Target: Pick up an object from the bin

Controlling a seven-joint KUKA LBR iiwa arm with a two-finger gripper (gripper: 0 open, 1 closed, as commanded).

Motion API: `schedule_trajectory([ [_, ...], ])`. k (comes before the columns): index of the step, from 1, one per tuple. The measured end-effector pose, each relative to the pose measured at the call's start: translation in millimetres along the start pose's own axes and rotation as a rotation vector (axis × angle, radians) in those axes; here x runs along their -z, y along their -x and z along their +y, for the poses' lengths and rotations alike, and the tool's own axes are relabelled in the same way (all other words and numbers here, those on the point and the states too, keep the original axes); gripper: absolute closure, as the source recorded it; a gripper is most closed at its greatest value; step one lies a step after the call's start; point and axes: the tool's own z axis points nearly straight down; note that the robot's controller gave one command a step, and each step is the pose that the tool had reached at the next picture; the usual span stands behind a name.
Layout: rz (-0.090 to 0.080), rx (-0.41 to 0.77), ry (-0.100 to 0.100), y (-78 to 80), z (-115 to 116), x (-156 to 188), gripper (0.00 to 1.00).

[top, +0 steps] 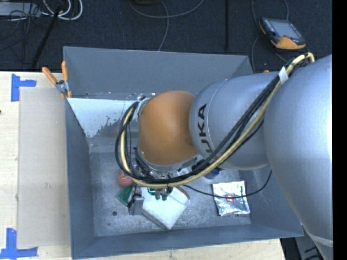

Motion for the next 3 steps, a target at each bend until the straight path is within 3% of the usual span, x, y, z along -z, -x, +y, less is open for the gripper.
schedule_trajectory([
  [1,-0.011,0.002,0.005,32.1,-45.0,-57.9,0.00],
  [2,-0.015,0.406,0.003,84.2,2.5,-69.5,0.00],
  [3,-0.015,0.401,0.003,84.7,1.5,-67.7,1.00],
])
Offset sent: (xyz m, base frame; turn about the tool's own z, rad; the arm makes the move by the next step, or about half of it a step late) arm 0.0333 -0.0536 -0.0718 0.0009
